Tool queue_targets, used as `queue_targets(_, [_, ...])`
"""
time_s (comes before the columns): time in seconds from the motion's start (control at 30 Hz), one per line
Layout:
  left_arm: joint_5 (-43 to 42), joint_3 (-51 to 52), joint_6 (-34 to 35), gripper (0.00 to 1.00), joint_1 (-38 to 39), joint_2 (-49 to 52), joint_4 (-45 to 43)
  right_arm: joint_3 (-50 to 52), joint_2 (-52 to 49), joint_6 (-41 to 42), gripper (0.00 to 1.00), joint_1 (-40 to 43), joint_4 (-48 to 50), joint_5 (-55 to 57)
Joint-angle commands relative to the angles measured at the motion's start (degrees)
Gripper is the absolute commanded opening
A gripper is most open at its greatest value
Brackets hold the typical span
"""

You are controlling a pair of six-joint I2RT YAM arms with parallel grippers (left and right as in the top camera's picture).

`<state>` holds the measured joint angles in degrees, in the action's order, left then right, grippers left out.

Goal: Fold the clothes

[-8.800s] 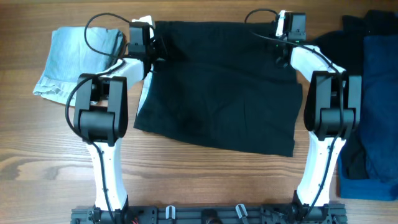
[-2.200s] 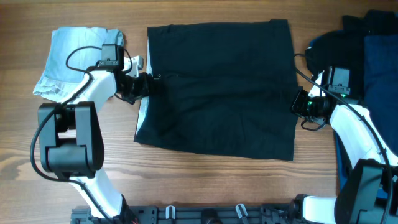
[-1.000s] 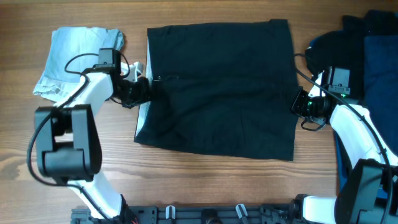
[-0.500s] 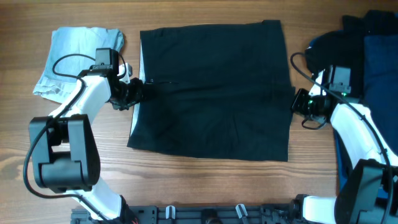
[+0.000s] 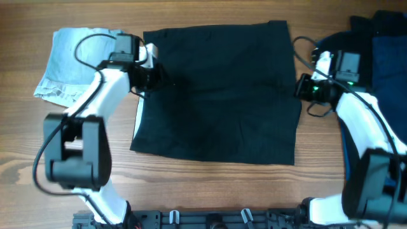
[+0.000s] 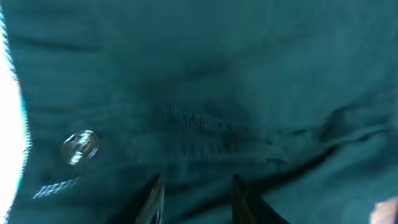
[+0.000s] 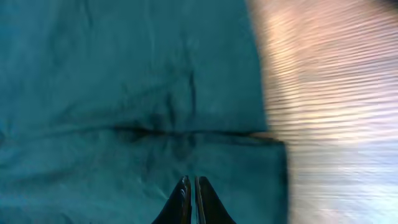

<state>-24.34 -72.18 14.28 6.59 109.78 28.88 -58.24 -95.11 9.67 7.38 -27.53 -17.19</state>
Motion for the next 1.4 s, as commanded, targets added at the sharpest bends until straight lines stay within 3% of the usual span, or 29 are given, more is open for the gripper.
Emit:
queue_targets(0.0, [0.2,0.1,-0.1,0.35,1.1,4.1,-2.5,1.0,-7.1,-2.2,0.04,-2.2,1.5,-2.1])
queue_targets(0.07, [0.8,0.1,-0.1,0.35,1.2,4.8,-3.1,1.0,-11.2,-1.9,0.04,-2.3,0.5,0.6])
queue_targets(0.23, [7.3,0.1,-0.6,0.35,1.2,4.8,-3.8,0.9,-15.1,2.9,0.04,-2.3,-4.0,20.5])
queue_targets(0.37, [7.0,0.0,-0.5,0.33,1.2,4.8,-9.9,-3.0,-15.0,-0.9,0.04,-2.3,0.3,11.6])
queue_targets(0.47, [3.1,-2.1,-0.3,0.3,1.2,2.9,-9.2,-11.5,-14.2,-3.7,0.04,-2.3,-5.4,-4.8])
queue_targets(0.53, [2.9,-4.8,0.0,0.32,1.2,0.2,-7.0,-17.6,-13.1,-3.7,0.04,-2.3,-9.3,-8.2])
queue_targets(0.7, [6.8,-7.3,1.4,0.37,1.2,-4.9,-3.8,-24.0,-11.6,-3.7,0.04,-2.3,-8.0,-1.1])
queue_targets(0.77, [12.1,-7.3,1.4,0.36,1.2,-3.6,-1.7,-23.6,-12.7,-3.8,0.04,-2.3,-5.4,4.9])
queue_targets(0.87, [13.6,-7.3,1.4,0.35,1.2,0.2,-1.0,-23.6,-16.3,-5.2,0.04,-2.3,-2.6,9.6])
queue_targets(1.13, [18.0,-7.3,1.2,0.29,1.0,8.2,-1.6,-23.6,-26.7,-6.8,0.04,-2.3,-2.8,10.4])
queue_targets(1.23, [18.0,-7.3,2.4,0.38,0.3,7.6,-1.1,-23.6,-26.8,-6.8,0.04,-2.3,-2.7,10.4])
queue_targets(1.33, [18.0,-7.3,4.7,0.37,-0.7,7.7,1.1,-23.6,-26.8,-6.8,0.04,-2.3,-3.4,10.4])
queue_targets(1.37, [18.0,-7.3,4.9,0.44,-1.0,7.6,1.4,-23.6,-26.8,-6.9,0.05,-2.3,-3.7,10.4])
